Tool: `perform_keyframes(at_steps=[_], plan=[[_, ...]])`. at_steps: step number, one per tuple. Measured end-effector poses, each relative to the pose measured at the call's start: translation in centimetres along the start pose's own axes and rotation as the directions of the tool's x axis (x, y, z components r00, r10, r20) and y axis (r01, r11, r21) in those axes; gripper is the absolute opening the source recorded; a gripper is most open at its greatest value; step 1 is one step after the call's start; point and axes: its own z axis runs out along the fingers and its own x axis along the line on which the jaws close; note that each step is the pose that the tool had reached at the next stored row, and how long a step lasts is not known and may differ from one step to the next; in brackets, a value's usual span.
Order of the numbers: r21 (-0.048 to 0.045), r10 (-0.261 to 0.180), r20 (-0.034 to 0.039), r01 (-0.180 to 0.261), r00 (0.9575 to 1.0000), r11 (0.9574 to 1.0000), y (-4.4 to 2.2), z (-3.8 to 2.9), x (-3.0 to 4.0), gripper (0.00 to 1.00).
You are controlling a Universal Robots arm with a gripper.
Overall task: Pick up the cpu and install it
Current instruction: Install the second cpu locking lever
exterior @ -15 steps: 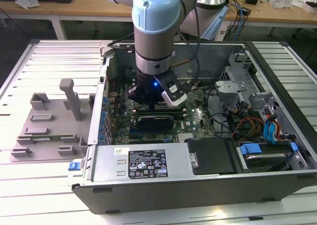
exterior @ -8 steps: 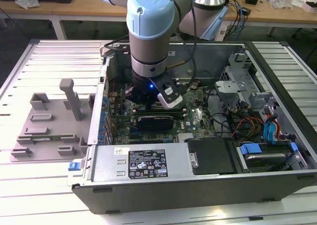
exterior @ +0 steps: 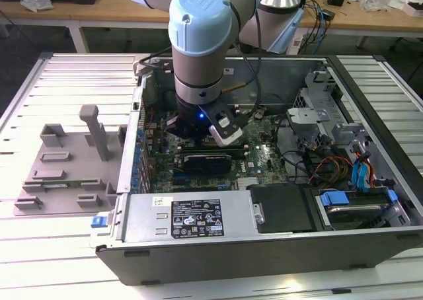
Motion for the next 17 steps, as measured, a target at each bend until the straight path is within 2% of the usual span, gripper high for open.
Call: perform_keyframes(at_steps=[7,10,15,17], plan=[[-0.0017,0.000,0.0003,0.000,1.0000,1.0000,0.18,0.38,0.20,0.11],[-0.0020,0.000,0.0004,0.000,1.0000,1.0000,0.32,0.47,0.77,0.11],[-0.0018,0.001,0.0004,-0.001,1.0000,1.0000,0.50,0.59,0.82,0.11],[0.0018,0.001,0.0001,-0.001,1.0000,1.0000,0.61,0.61,0.81,0.11]])
